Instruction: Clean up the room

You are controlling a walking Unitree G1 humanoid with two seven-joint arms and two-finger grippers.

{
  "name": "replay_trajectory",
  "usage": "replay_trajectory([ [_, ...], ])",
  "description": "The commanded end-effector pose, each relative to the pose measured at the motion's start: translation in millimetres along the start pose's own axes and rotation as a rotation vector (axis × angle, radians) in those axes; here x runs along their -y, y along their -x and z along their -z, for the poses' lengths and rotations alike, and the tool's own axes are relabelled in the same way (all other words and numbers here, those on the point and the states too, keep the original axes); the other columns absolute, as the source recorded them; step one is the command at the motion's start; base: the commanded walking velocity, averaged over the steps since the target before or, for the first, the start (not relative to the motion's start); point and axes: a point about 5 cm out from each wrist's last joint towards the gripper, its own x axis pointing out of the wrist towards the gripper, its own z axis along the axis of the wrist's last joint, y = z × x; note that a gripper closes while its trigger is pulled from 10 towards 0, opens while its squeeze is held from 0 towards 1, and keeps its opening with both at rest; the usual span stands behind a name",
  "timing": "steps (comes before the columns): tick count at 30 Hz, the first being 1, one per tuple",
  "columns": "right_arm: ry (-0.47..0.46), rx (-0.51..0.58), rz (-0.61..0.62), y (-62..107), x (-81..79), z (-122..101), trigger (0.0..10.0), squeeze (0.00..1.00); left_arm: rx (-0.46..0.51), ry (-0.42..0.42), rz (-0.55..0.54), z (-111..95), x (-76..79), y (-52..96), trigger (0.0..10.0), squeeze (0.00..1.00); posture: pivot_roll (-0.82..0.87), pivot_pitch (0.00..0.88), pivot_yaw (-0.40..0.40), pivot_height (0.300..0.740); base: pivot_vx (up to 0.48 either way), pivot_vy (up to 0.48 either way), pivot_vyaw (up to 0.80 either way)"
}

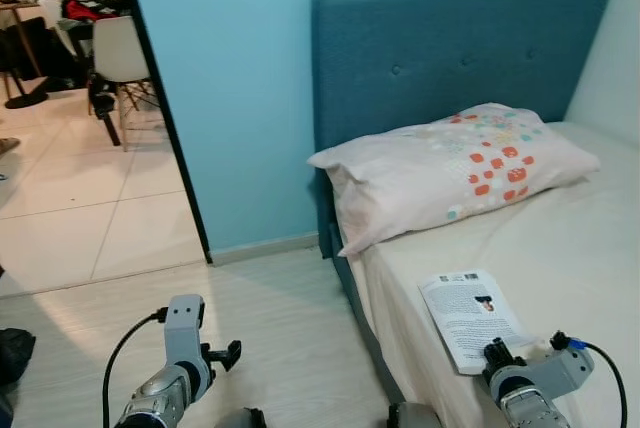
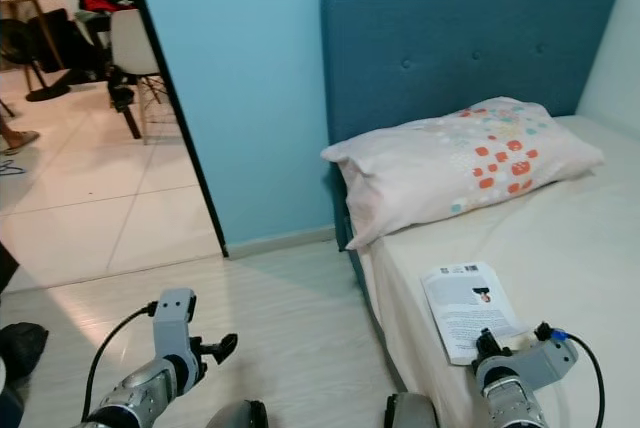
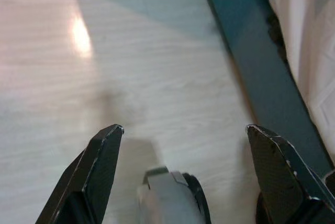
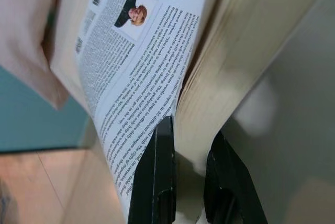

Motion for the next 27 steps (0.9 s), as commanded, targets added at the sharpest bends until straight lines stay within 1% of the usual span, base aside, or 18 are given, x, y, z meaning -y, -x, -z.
replay_trajectory([
  [1, 0.054, -0.239, 0.132, 8.3, 17.4, 46, 10.0, 0.00, 0.043, -0.014, 0.012, -12, -2.0, -0.9, 10.0, 0.00, 0.16, 0.000, 0.056, 0.570, 0.000, 0.000, 0.00],
  [2, 0.037, -0.232, 0.115, 6.5, 11.6, 46, 10.0, 0.00, 0.044, -0.021, 0.020, -10, -1.6, -0.2, 10.0, 0.00, 0.17, 0.000, 0.059, 0.570, 0.000, 0.000, 0.00],
  [3, 0.037, -0.232, 0.115, 6.5, 11.6, 46, 10.0, 0.00, 0.044, -0.021, 0.020, -10, -1.6, -0.2, 10.0, 0.00, 0.17, 0.000, 0.059, 0.570, 0.000, 0.000, 0.00],
  [5, -0.027, -0.191, 0.013, 0.6, -9.4, 38, 10.0, 0.00, 0.044, -0.026, 0.030, -7, -2.4, 1.9, 10.0, 0.00, 0.18, 0.014, 0.064, 0.570, 0.000, 0.000, 0.00],
  [6, -0.027, -0.191, 0.013, 0.6, -9.4, 38, 10.0, 0.00, 0.044, -0.026, 0.030, -7, -2.4, 1.9, 10.0, 0.00, 0.18, 0.014, 0.064, 0.570, 0.000, 0.000, 0.00],
  [8, -0.112, -0.067, -0.168, -7.8, -47.9, 11, 10.0, 0.00, 0.028, -0.033, 0.034, 2, -5.7, 6.2, 10.0, 0.00, 0.20, 0.035, 0.070, 0.570, 0.000, 0.000, 0.00],
  [9, -0.112, -0.067, -0.168, -7.8, -47.9, 11, 10.0, 0.00, 0.028, -0.033, 0.034, 2, -5.7, 6.2, 10.0, 0.00, 0.20, 0.035, 0.070, 0.570, 0.000, 0.000, 0.00],
  [11, -0.164, 0.026, -0.282, -10.5, -74.9, -13, 10.0, 0.00, 0.016, -0.033, 0.034, 8, -8.7, 9.5, 10.0, 0.00, 0.20, 0.043, 0.071, 0.570, 0.000, 0.000, 0.00],
  [12, -0.163, 0.054, -0.321, -11.0, -87.0, -24, 10.0, 0.00, 0.013, -0.031, 0.033, 10, -10.0, 11.0, 10.0, 0.00, 0.20, 0.057, 0.073, 0.570, 0.000, 0.000, 0.00],
  [13, -0.163, 0.054, -0.321, -11.0, -87.0, -24, 10.0, 0.00, 0.013, -0.031, 0.033, 10, -10.0, 11.0, 10.0, 0.00, 0.20, 0.057, 0.073, 0.570, 0.000, 0.000, 0.00],
  [15, -0.110, 0.072, -0.333, -11.5, -102.0, -37, 10.0, 0.00, 0.013, -0.030, 0.036, 13, -10.8, 13.2, 10.0, 0.00, 0.21, 0.071, 0.073, 0.570, 0.000, 0.000, 0.00],
  [16, -0.063, 0.074, -0.320, -11.7, -105.6, -41, 10.0, 0.00, 0.016, -0.030, 0.039, 14, -10.7, 14.0, 10.0, 0.00, 0.21, 0.087, 0.072, 0.570, 0.000, 0.000, 0.00],
  [17, -0.063, 0.074, -0.320, -11.7, -105.6, -41, 10.0, 0.00, 0.016, -0.030, 0.039, 14, -10.7, 14.0, 10.0, 0.00, 0.21, 0.087, 0.072, 0.570, 0.000, 0.000, 0.00],
  [18, -0.009, 0.078, -0.303, -11.9, -107.0, -43, 10.0, 0.00, 0.020, -0.028, 0.043, 14, -10.1, 14.4, 10.0, 0.00, 0.21, 0.097, 0.071, 0.570, 0.000, 0.000, 0.00],
  [19, -0.009, 0.078, -0.303, -11.9, -107.0, -43, 10.0, 0.00, 0.020, -0.028, 0.043, 14, -10.1, 14.4, 10.0, 0.00, 0.21, 0.097, 0.071, 0.570, 0.000, 0.000, 0.00],
  [20, 0.059, 0.100, -0.269, -12.0, -106.3, -49, 10.0, 0.00, 0.029, -0.026, 0.053, 14, -8.5, 15.5, 10.0, 0.00, 0.21, 0.117, 0.071, 0.570, 0.000, 0.000, 0.00],
  [23, 0.081, 0.115, -0.255, -11.9, -105.2, -52, 10.0, 0.00, 0.034, -0.026, 0.059, 14, -7.5, 16.1, 10.0, 0.00, 0.22, 0.125, 0.072, 0.570, 0.000, 0.000, 0.00],
  [27, 0.110, 0.189, -0.157, -11.0, -92.5, -68, 10.0, 0.00, 0.035, -0.048, 0.094, 18, -2.6, 19.7, 10.0, 0.00, 0.23, 0.157, 0.073, 0.570, 0.000, 0.000, 0.00],
])
